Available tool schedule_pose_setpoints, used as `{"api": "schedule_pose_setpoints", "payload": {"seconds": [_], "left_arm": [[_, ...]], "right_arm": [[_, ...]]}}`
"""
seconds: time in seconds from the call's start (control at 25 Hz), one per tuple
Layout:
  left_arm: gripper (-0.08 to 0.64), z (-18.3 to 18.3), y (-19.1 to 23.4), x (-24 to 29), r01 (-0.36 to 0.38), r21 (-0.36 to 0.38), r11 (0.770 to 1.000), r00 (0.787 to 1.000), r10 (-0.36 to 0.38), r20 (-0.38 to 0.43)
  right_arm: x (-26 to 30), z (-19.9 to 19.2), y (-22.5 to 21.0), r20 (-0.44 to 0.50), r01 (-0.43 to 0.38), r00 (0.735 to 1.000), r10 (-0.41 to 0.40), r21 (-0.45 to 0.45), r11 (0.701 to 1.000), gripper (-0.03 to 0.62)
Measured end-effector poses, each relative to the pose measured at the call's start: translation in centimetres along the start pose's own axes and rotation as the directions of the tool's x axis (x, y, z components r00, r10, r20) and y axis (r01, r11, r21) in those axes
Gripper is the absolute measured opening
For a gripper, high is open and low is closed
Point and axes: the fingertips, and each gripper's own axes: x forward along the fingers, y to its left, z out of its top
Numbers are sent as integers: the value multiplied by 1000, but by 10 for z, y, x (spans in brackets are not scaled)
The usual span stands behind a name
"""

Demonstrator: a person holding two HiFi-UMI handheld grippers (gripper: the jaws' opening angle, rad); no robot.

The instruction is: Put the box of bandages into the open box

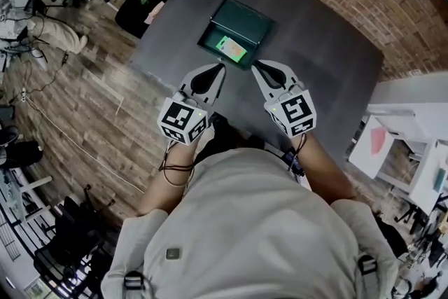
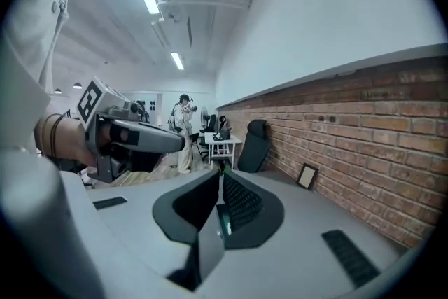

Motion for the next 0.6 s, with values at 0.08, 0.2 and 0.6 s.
{"api": "schedule_pose_setpoints", "payload": {"seconds": [0.08, 0.2, 0.6], "left_arm": [[15, 9, -16, -8, 1, 17, 1000, 1000, -2, 21], [15, 19, -38, -19, -3, 19, 1000, 999, 2, 51], [15, 34, -107, -58, -97, 46, 994, 990, 92, 105]], "right_arm": [[-18, 13, 4, 42, -4, 999, 4, 11, 1000, 31], [-47, 31, 8, 107, -12, 994, 11, 9, 1000, 23], [-119, 49, 26, 199, -84, 976, 85, -14, 996, 21]]}}
